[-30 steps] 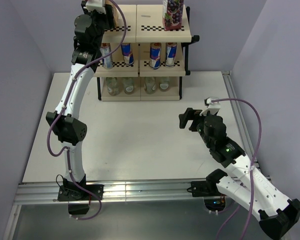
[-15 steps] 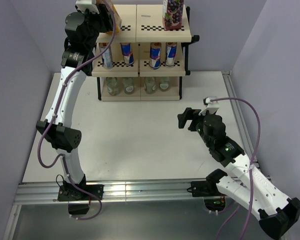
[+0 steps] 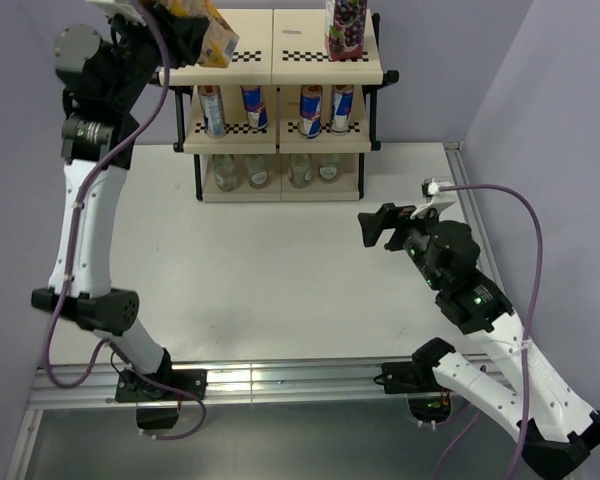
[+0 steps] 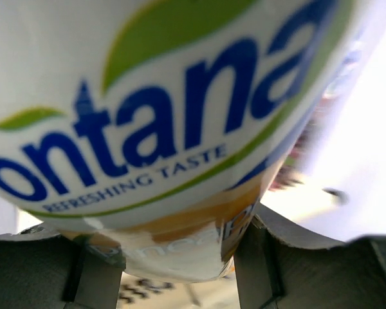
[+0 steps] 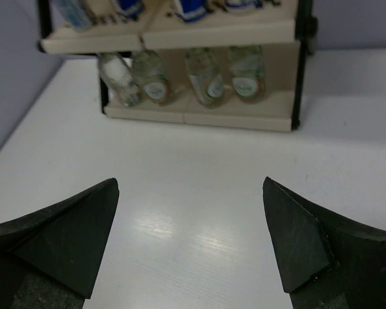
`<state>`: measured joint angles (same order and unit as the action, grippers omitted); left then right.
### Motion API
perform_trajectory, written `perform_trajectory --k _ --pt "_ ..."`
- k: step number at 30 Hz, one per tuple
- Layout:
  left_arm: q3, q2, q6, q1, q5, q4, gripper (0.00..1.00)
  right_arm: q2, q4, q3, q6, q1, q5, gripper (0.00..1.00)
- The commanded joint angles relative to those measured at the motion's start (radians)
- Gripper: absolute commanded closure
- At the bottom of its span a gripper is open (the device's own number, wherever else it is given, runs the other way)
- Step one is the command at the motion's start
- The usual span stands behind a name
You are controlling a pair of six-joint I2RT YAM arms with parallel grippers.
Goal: Place and organize the beverage onto the shelf
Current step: Adjust the drink.
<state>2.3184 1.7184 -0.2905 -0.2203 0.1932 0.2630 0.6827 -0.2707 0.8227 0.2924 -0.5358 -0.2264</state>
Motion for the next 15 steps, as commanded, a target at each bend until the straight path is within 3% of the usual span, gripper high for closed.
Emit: perform_trajectory --k 1,4,9,13,15 --pt "-0.091 -0.289 -0.138 -0.014 0.334 -0.352 0.99 -0.047 -0.036 0.139 -0.05 0.005 0.16 0.0" --pt "-0.377 -0.438 -0.293 -0.014 0.53 -0.54 0.99 -0.043 -0.071 0.254 -0.056 0.007 0.345 0.0" --pt "-0.644 -0.539 -0.473 -0.042 0.741 -0.764 0.99 0.047 -0.082 0.482 -0.05 0.007 0.683 0.01" --pt "-0.781 -0.592 -0.329 -0.2 0.793 -0.702 0.99 0.162 -0.047 0.589 -0.009 0.007 0.916 0.04" --pt "-0.838 -0.597 -0.364 -0.275 0.825 -0.792 0.99 0.216 0.005 0.616 0.046 0.007 0.996 0.05"
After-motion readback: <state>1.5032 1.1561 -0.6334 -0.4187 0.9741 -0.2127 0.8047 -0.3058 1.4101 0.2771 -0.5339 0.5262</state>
